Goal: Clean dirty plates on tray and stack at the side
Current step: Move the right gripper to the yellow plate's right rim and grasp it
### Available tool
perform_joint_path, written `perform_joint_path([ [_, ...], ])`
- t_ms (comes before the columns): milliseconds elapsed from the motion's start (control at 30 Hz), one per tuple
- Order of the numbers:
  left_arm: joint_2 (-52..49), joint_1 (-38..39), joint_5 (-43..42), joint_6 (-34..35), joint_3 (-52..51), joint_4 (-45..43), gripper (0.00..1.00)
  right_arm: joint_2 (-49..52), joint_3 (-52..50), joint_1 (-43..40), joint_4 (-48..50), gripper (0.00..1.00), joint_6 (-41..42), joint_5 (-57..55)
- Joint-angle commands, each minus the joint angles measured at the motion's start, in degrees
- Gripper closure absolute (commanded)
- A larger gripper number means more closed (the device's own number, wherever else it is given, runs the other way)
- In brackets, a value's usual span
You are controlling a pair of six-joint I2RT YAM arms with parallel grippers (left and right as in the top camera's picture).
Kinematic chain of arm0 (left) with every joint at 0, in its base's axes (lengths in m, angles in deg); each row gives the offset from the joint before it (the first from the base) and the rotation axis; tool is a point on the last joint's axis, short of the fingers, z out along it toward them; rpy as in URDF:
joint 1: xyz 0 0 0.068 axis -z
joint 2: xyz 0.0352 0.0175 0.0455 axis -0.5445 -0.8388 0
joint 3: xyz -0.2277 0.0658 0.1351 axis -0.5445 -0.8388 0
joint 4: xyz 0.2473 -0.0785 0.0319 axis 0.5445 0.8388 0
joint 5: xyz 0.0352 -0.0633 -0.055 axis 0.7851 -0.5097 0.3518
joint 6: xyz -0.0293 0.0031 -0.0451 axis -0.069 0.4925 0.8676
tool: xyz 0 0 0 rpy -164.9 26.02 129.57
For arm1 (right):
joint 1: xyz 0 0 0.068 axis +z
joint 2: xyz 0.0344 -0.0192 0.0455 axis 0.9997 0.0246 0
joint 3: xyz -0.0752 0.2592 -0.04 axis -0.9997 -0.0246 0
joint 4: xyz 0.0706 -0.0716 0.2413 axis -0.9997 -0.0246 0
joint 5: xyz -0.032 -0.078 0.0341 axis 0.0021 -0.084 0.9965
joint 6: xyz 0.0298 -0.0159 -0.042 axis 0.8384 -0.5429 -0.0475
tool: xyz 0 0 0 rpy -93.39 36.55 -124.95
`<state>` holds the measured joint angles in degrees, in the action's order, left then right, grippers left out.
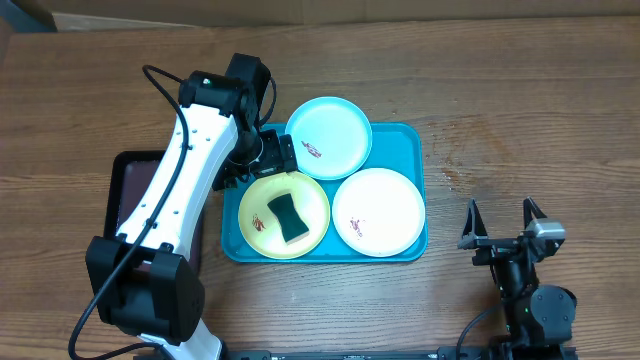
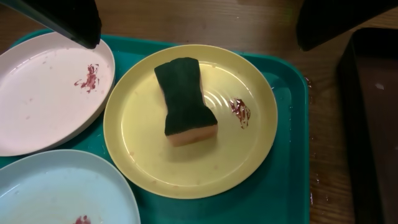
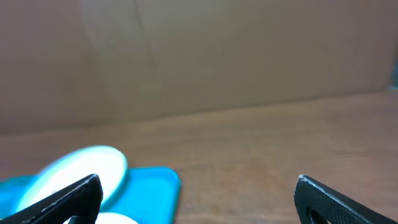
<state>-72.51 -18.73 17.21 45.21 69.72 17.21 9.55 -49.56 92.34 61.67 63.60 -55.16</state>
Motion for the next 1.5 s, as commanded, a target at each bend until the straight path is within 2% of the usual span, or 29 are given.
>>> perform_joint_path([
  [0,0.72,0.39,0.74,0.44,-0.17,0.02,0.00,-0.61,-0.59,-0.28,1.77,0.00,7.10,9.70],
  [333,0.72,0.39,0.76,0.42,-0.17,0.24,0.00,-0.61,-0.59,-0.28,21.64,0.00,21.90,27.54],
  [500,0.72,0.39,0.76,0.42,-0.17,0.22,0.00,-0.61,1.31,-0.28,32.98,0.00,27.54,28.59],
  [567,0.72,0.39,0.76,0.42,-0.17,0.22,0.00,-0.39,5.09,-0.31,32.26,0.00,27.43,28.06],
  [667,0.72,0.39,0.79,0.39,-0.17,0.22,0.00,2.03,13.62,-0.31,25.18,0.00,23.61,28.00],
  [733,0.72,0.39,0.76,0.42,-0.17,0.22,0.00,6.05,22.23,-0.31,15.34,0.00,19.12,28.33],
  [833,0.72,0.39,0.74,0.42,-0.17,0.24,0.00,16.17,37.73,-0.31,-3.54,0.00,12.33,32.24],
  [867,0.72,0.39,0.74,0.42,-0.17,0.26,0.00,23.26,46.49,-0.28,-13.73,0.00,9.20,35.30],
  [1000,0.72,0.39,0.76,0.42,-0.17,0.26,0.00,39.78,65.26,-0.22,-34.95,0.00,6.62,37.68],
  [1133,0.72,0.39,0.76,0.42,-0.17,0.44,0.00,53.29,78.34,-0.24,-45.18,0.00,9.25,44.92],
  [1233,0.72,0.39,0.79,0.39,-0.17,0.66,0.00,59.91,81.57,-0.15,-47.52,0.00,10.32,52.83],
  [1267,0.72,0.39,0.79,0.39,-0.17,0.68,0.00,61.86,81.55,0.20,-46.95,0.09,10.40,54.99],
  [1300,0.72,0.39,0.79,0.42,-0.17,0.68,0.00,63.52,81.55,0.79,-46.97,0.23,10.21,55.19],
  [1333,0.72,0.39,0.79,0.42,-0.17,0.66,0.00,65.24,81.55,1.77,-47.67,0.34,9.79,53.99],
  [1433,0.72,0.39,0.76,0.42,-0.17,0.66,0.00,69.90,81.55,6.08,-51.82,0.48,9.94,42.25],
  [1467,0.72,0.39,0.76,0.42,-0.17,0.66,0.00,71.30,81.55,7.82,-53.11,0.49,10.25,37.07],
])
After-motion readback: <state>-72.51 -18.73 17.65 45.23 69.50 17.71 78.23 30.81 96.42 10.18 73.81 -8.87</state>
